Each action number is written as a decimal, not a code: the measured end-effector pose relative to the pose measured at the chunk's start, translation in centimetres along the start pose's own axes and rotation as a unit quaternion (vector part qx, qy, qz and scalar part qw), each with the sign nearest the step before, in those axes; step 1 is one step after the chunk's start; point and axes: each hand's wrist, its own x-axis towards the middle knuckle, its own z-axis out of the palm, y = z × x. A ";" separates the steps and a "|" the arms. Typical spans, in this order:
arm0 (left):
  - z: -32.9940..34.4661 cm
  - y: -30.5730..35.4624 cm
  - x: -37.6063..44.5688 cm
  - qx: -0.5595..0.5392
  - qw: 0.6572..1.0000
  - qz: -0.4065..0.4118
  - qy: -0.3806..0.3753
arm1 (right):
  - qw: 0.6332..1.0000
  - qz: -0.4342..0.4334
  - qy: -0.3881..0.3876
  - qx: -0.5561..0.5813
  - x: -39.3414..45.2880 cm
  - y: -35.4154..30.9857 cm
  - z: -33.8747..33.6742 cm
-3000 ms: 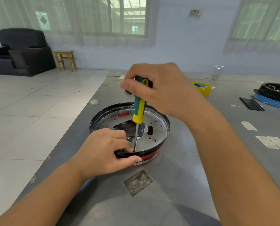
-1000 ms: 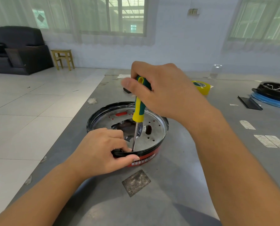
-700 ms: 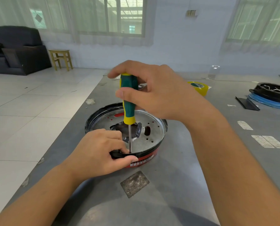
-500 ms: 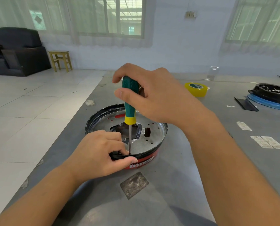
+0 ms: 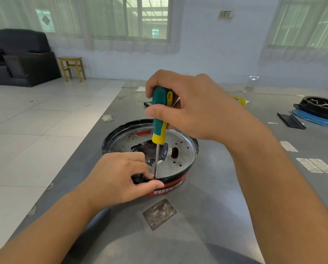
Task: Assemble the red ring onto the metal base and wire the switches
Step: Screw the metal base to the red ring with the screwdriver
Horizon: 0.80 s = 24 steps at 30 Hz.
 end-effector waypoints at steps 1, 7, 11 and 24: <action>0.0 0.0 0.0 -0.001 1.000 -0.001 0.001 | 1.000 -0.001 0.001 -0.002 0.0 -0.1 0.0; 0.0 0.1 0.0 -0.002 1.000 -0.005 0.007 | 1.000 -0.011 0.007 -0.020 0.0 -0.2 0.4; -0.1 0.2 0.0 -0.004 1.000 -0.009 -0.001 | 0.999 -0.015 0.007 -0.035 0.0 -0.3 0.5; -0.2 -0.1 -0.1 0.005 1.000 0.020 -0.007 | 0.996 -0.027 0.009 -0.080 -0.1 -0.5 0.6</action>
